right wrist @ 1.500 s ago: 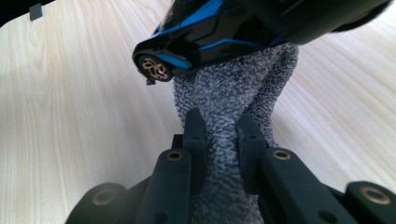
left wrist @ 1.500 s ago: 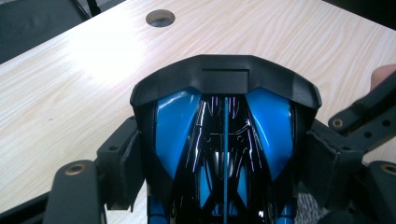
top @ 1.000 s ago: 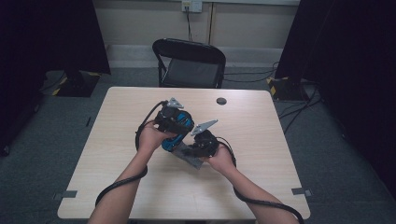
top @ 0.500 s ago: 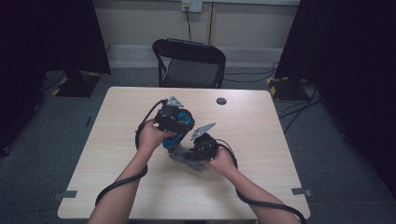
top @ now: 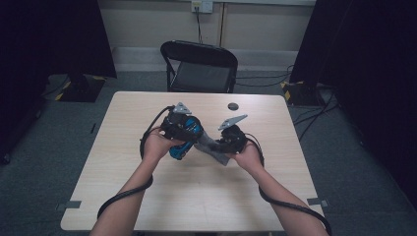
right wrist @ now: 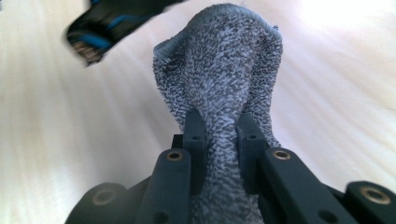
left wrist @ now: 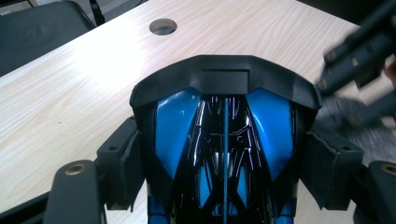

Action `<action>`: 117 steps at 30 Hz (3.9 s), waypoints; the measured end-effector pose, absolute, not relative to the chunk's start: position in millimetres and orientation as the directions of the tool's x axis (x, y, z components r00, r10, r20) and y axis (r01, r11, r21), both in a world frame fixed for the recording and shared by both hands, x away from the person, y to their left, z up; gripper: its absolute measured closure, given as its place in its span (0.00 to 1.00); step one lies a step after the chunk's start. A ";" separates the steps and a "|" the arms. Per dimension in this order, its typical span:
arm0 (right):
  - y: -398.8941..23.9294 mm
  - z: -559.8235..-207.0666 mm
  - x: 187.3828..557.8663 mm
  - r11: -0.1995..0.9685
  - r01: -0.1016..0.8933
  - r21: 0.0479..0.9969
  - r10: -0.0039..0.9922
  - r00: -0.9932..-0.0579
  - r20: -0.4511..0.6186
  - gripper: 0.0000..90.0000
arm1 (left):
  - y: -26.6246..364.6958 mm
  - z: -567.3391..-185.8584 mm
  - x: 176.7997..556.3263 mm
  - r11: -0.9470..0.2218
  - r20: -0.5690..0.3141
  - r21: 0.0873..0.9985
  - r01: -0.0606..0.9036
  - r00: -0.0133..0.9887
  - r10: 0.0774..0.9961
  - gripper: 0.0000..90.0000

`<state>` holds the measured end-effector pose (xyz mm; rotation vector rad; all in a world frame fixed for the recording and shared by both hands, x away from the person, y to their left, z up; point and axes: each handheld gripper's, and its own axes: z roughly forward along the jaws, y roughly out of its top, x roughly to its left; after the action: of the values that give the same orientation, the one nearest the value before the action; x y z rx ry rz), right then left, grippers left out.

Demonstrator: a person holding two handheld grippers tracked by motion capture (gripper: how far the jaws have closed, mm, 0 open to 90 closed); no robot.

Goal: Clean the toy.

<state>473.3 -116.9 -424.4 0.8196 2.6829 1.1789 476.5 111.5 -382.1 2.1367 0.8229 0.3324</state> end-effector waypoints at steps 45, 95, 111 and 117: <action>-114.1 -421.1 474.6 0.379 0.492 0.784 0.514 -0.816 0.264 0.87 | 106.4 -388.0 481.4 -0.465 -0.055 0.756 0.461 0.753 0.656 0.28; -75.4 -453.3 450.4 0.462 0.466 0.755 0.397 -0.870 0.294 0.87 | 108.0 -381.4 484.4 -0.431 -0.065 0.775 0.462 0.736 0.674 0.28; -95.2 -454.3 455.1 0.530 0.463 0.711 0.436 -0.868 0.240 0.87 | 114.1 -379.6 481.7 -0.419 -0.068 0.783 0.460 0.733 0.677 0.28; -123.8 -442.1 473.7 0.477 0.511 0.715 0.535 -0.814 0.224 0.87 | 116.3 -379.3 479.5 -0.424 -0.065 0.783 0.454 0.738 0.671 0.28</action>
<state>473.7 -123.8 -442.1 0.9469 2.6740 1.2790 479.5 116.3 -379.3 2.0929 0.8470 0.3265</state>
